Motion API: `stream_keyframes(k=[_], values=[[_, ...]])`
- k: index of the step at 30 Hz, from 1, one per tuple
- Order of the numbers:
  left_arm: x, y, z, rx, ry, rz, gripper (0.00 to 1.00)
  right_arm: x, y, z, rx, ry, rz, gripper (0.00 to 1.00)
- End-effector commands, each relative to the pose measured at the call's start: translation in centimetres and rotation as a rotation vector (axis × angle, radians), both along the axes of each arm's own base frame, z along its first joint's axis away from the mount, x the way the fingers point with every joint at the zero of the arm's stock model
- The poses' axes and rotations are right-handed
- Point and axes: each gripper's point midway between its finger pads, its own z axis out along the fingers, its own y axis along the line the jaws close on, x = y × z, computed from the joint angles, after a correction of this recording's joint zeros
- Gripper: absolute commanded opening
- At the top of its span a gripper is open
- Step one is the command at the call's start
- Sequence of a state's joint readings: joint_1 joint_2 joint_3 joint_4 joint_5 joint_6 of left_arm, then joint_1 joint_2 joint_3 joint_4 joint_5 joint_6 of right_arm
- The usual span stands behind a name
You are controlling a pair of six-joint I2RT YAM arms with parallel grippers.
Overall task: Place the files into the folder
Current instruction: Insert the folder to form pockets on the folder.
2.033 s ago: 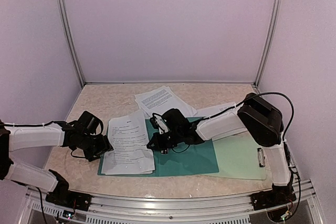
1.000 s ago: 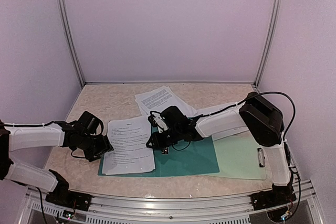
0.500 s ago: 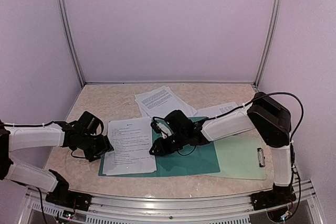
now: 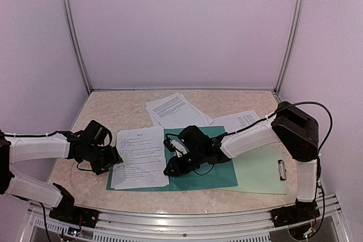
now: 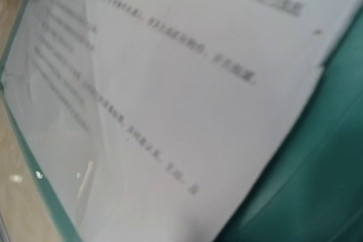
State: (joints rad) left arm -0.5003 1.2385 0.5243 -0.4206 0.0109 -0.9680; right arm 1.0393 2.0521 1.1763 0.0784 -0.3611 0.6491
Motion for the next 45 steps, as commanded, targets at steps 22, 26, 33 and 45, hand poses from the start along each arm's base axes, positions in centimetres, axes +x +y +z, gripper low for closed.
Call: stream_keyframes(k=[22,26,33,45], values=[[-2.4,0.9,-1.4,0.045,0.096,-0.013,0.73,-3.1,0.6,-1.7,-0.015,0.07,0.036,0.0],[-2.4,0.9,-1.4,0.046,0.094,-0.014,0.73,-3.3,0.8,-1.7,-0.009,0.078,0.041,0.0],[-2.7,0.8,-1.6,0.048,0.099,-0.02,0.72,-3.9,1.3,-2.0,-0.01,0.082,0.055,0.0],[-2.7,1.0,-1.0,0.061,0.094,-0.023,0.72,-2.4,-0.4,-0.5,-0.074,-0.014,0.006,0.01]])
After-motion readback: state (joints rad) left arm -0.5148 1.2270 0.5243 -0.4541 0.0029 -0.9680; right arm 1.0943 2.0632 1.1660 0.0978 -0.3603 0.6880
